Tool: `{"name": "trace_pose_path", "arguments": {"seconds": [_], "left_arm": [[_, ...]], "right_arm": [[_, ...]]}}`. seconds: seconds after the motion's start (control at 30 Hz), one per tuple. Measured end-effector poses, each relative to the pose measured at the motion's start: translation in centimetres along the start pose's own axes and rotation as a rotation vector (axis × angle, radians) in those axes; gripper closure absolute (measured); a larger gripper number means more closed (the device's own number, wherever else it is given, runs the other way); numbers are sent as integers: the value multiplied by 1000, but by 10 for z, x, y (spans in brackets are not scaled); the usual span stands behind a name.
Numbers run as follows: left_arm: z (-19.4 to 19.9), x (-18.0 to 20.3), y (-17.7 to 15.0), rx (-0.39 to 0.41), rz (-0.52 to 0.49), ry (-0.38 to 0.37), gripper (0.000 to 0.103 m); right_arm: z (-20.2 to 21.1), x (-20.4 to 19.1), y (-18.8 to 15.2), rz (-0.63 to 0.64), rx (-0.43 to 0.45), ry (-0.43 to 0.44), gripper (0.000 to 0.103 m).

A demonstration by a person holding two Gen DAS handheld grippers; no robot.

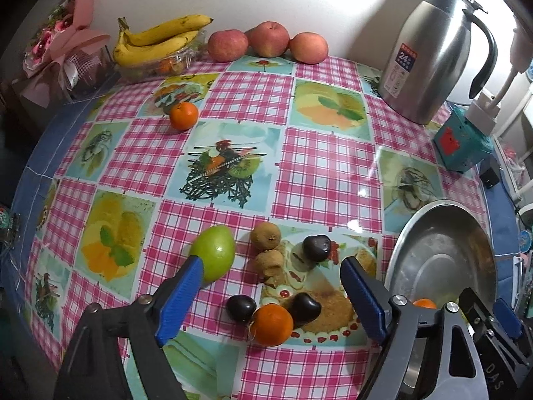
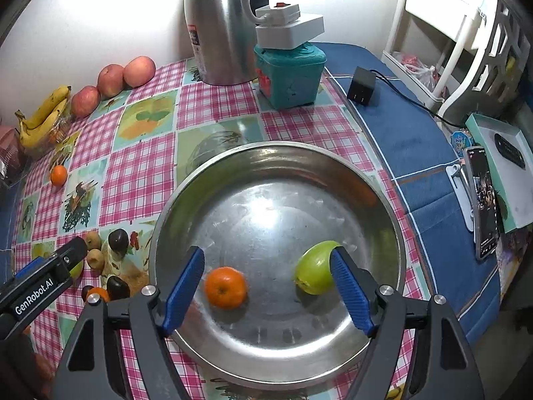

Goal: Organize fruits
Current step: 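Move both open tools back toward the fruit cluster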

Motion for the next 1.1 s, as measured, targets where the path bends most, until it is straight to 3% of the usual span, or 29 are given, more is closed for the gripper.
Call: {"name": "trace_pose_path", "arguments": {"seconds": [0.03,0.07,0.17,0.23,0.3,0.57,0.83,1.1], "left_arm": [[0,-1,0,7,6,0,10],[1,-2,1,13,10,-4,0],[1,-6,3,35,24,-7,0],[0,-9,3,32,34,0,0],[-1,-12,2,28,41,4,0],[-3,-22,-6,10,43,3,0],[14,-37,1,77,-2,23,0],[22,-49,1,100,19,-48,0]], "right_arm": [[0,0,0,-3,0,0,25],[0,1,0,-4,-1,-1,25],[0,1,1,-6,7,1,24],[1,0,2,-13,21,7,7],[3,0,4,-17,35,10,3],[4,1,5,-23,49,7,3],[12,-5,7,-38,78,39,3],[19,-11,6,-39,106,34,3]]}}
Point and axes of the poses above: each gripper's, at about its wrist camera, not at the fingertips, and z roughly against the way its jaws point, x to its right, y to its top, the point moved 10 cm from there along -z, roughly the way its jaws point, and after that the axes turned 10 degrees about x, right-handed, at the moved point
